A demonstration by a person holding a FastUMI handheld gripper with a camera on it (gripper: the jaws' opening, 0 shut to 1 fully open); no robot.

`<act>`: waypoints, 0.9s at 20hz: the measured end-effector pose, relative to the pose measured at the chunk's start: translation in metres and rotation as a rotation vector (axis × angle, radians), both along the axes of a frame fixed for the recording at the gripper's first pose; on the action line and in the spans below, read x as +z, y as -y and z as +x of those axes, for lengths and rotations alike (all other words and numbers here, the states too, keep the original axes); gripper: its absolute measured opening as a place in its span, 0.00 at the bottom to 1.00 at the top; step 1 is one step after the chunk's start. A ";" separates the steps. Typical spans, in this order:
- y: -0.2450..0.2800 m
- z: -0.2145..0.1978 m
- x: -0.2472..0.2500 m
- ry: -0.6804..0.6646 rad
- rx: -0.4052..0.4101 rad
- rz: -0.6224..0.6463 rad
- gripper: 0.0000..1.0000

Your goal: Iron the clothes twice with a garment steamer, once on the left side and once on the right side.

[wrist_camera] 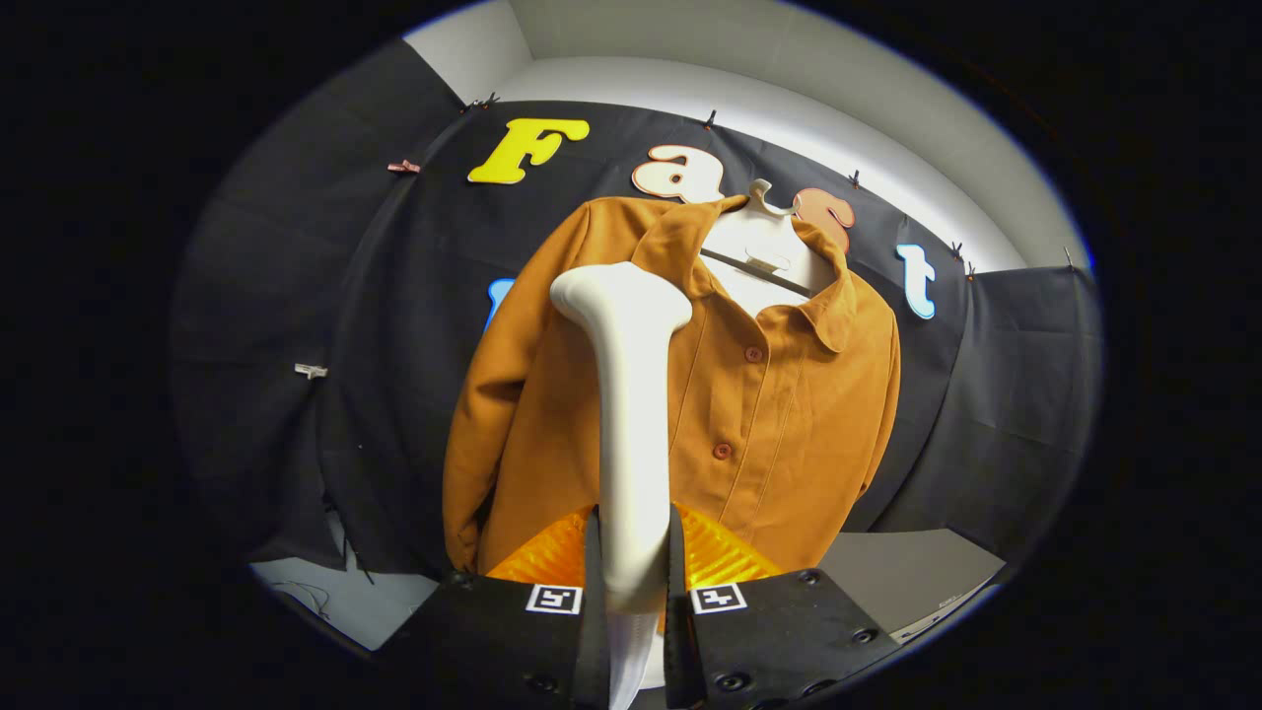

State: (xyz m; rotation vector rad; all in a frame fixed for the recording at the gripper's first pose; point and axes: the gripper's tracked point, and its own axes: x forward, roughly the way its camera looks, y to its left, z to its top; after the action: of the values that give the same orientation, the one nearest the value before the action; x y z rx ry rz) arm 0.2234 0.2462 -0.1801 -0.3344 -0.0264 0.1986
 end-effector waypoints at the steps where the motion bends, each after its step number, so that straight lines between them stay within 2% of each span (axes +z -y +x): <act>1: 0.001 0.002 -0.002 0.015 -0.006 -0.019 0.25; 5: 0.005 0.011 -0.013 0.041 -0.025 -0.067 0.25; 18: 0.026 0.003 -0.101 -0.158 -0.044 -0.047 0.25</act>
State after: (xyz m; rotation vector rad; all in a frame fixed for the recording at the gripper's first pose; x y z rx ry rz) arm 0.2260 0.2204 -0.2809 -0.3652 0.1413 0.1819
